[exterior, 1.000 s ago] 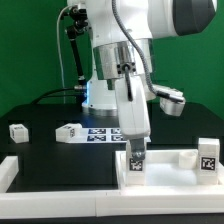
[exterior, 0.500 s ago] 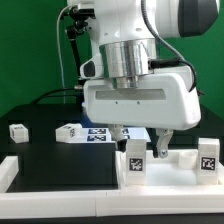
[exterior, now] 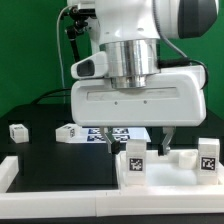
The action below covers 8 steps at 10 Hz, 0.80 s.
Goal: Assemble square table
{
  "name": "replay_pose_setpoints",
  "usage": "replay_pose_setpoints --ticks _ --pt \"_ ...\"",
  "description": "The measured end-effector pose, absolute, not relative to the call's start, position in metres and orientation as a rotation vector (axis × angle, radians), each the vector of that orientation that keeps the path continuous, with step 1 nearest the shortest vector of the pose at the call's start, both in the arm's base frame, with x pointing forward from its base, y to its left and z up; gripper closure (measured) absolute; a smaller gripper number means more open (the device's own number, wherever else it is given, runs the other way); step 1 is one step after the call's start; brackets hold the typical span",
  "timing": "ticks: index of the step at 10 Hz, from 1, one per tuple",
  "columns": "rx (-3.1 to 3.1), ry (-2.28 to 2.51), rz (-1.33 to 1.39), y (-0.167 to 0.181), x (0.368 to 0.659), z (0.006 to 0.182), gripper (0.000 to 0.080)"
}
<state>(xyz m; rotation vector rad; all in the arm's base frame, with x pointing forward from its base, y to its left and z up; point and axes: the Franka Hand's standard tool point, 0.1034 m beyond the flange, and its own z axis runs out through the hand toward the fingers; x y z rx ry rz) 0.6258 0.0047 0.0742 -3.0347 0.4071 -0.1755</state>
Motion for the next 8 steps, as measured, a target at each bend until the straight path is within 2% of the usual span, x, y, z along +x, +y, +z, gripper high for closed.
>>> replay_pose_setpoints --ticks 1,2,4,6,8 --pt "-3.027 0.454 -0.172 0.0051 0.6254 0.0739 0.0274" --pt "-3.021 0.488 -0.170 0.0055 0.6254 0.0738 0.0274" --pt "-2.993 0.615 -0.165 0.0041 0.6251 0.0736 0.0510" --pt "-2.948 0.783 -0.158 0.0034 0.6251 0.0735 0.0510" --pt "-2.817 1.150 -0.135 0.0021 0.6251 0.0734 0.0510"
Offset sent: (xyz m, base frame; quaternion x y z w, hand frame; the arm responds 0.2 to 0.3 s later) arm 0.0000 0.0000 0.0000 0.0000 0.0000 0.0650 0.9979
